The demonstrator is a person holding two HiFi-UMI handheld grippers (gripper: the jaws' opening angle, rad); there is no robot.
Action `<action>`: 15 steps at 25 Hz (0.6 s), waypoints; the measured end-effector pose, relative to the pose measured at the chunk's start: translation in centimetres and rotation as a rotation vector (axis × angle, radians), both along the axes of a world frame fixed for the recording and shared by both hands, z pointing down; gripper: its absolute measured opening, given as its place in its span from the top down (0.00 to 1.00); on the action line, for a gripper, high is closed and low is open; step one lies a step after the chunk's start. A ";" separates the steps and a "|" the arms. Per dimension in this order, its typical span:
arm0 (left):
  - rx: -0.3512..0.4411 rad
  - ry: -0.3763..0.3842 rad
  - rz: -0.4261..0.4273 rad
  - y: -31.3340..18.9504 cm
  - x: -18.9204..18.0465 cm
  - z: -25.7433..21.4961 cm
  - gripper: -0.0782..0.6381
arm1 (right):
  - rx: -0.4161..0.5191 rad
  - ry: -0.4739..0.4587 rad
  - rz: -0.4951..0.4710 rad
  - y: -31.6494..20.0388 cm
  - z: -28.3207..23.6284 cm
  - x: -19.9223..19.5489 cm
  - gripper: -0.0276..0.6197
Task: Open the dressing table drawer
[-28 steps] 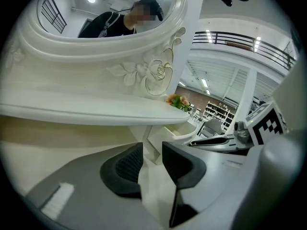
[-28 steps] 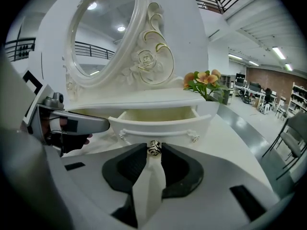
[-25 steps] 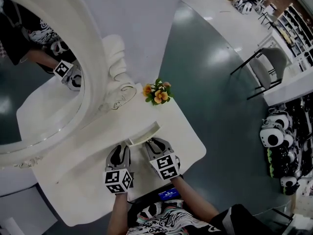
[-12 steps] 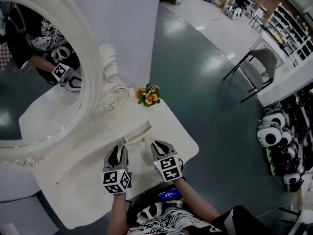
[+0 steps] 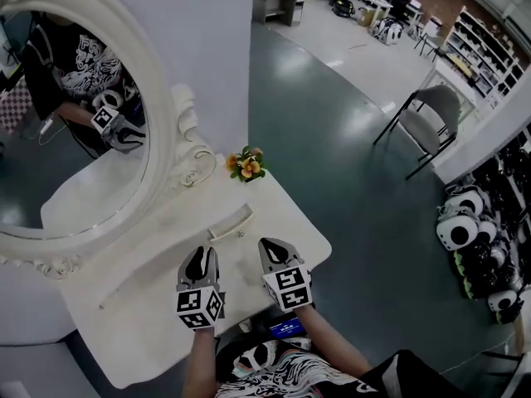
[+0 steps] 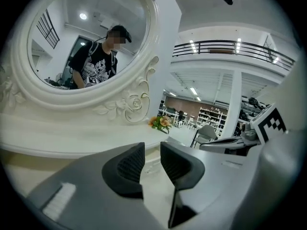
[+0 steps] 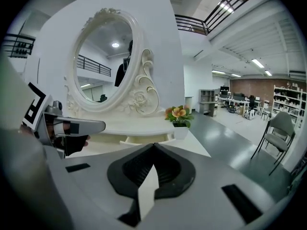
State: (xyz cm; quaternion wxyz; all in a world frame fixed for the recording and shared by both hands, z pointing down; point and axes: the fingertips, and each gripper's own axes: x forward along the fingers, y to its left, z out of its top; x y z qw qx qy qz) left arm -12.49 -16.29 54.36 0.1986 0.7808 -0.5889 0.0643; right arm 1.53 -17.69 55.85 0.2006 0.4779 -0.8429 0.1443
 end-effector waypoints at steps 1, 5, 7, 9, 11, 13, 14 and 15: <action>0.005 0.002 -0.001 0.3 0.0 -0.2 0.75 | 0.002 -0.007 0.002 0.2 -0.2 0.0 0.96; 0.007 0.002 -0.001 0.8 -0.2 -0.3 0.76 | 0.008 -0.004 -0.009 1.1 -0.8 -0.5 0.96; 0.009 0.002 -0.003 0.8 -0.3 -0.4 0.76 | 0.011 -0.004 -0.016 1.4 -1.1 -0.8 0.96; 0.014 0.001 -0.005 0.7 -0.3 -0.6 0.76 | 0.012 -0.001 -0.018 1.5 -1.3 -0.9 0.96; 0.017 0.000 -0.004 0.7 -0.2 -0.7 0.76 | 0.014 0.008 -0.023 1.4 -1.3 -1.0 0.96; 0.014 -0.003 0.001 0.7 0.0 -0.6 0.76 | 0.012 0.008 -0.021 1.4 -1.1 -0.9 0.96; 0.012 -0.006 0.005 0.8 0.1 -0.5 0.76 | 0.010 0.007 -0.019 1.3 -1.1 -0.9 0.96; 0.009 -0.008 0.009 0.9 0.2 -0.4 0.76 | 0.009 0.009 -0.016 1.3 -1.0 -0.8 0.96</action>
